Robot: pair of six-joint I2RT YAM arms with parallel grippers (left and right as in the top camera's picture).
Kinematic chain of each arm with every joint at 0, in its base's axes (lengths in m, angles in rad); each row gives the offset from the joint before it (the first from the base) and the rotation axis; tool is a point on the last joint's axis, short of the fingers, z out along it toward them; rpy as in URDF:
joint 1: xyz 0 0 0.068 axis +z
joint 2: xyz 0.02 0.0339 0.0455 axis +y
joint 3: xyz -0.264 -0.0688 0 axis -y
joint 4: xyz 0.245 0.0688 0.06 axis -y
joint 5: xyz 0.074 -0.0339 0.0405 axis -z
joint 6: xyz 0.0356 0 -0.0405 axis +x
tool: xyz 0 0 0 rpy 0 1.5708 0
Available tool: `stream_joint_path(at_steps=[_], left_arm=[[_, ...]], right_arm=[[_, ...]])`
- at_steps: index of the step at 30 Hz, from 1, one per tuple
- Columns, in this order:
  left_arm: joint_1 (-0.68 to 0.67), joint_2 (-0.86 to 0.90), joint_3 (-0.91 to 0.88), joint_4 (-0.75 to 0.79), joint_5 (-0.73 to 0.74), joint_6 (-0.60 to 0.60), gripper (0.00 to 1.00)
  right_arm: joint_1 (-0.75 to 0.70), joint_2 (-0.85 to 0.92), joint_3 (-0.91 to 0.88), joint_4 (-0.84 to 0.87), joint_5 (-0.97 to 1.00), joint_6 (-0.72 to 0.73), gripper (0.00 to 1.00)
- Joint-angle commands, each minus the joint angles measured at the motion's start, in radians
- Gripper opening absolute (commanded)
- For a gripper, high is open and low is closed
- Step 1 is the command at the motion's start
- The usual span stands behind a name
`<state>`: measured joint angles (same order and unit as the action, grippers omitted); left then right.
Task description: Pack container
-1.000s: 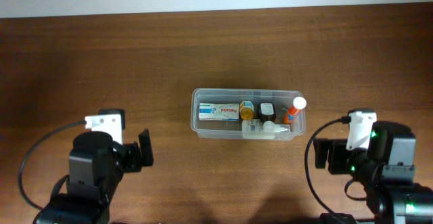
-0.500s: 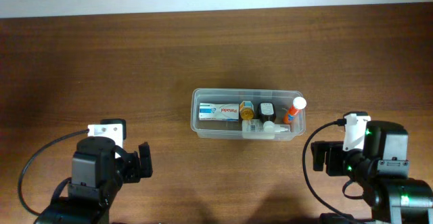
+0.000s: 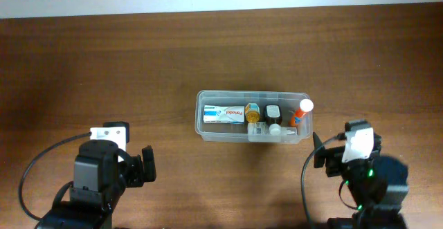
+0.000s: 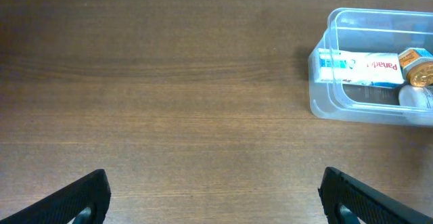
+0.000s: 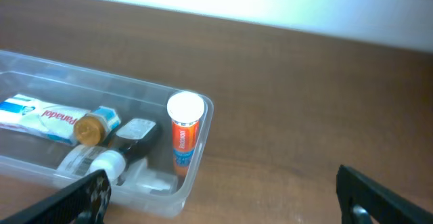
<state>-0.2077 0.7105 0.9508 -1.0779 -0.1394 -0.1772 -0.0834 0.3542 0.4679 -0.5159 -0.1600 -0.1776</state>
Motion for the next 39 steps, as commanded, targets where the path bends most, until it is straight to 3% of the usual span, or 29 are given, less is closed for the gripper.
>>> stream_joint_path(at_steps=[1, 6, 11, 20, 39], left_arm=[[-0.005, -0.003, -0.004, -0.001, -0.011, -0.009, 0.99], [-0.005, -0.003, -0.004, -0.001, -0.011, -0.009, 0.99], [-0.005, -0.003, -0.004, -0.001, -0.011, -0.009, 0.99], [-0.005, -0.003, -0.004, -0.001, -0.011, -0.009, 0.99], [-0.005, -0.003, -0.004, -0.001, -0.011, -0.009, 0.99]], right_arm=[[0.008, -0.137, -0.138, 0.106, -0.021, -0.026, 0.98], [0.008, -0.304, -0.318, 0.334, -0.020, -0.029, 0.98], [0.008, -0.351, -0.460, 0.572, -0.021, -0.036, 0.98], [0.011, -0.351, -0.462, 0.452, -0.020, -0.034, 0.98], [0.011, -0.348, -0.462, 0.455, -0.020, -0.035, 0.98]])
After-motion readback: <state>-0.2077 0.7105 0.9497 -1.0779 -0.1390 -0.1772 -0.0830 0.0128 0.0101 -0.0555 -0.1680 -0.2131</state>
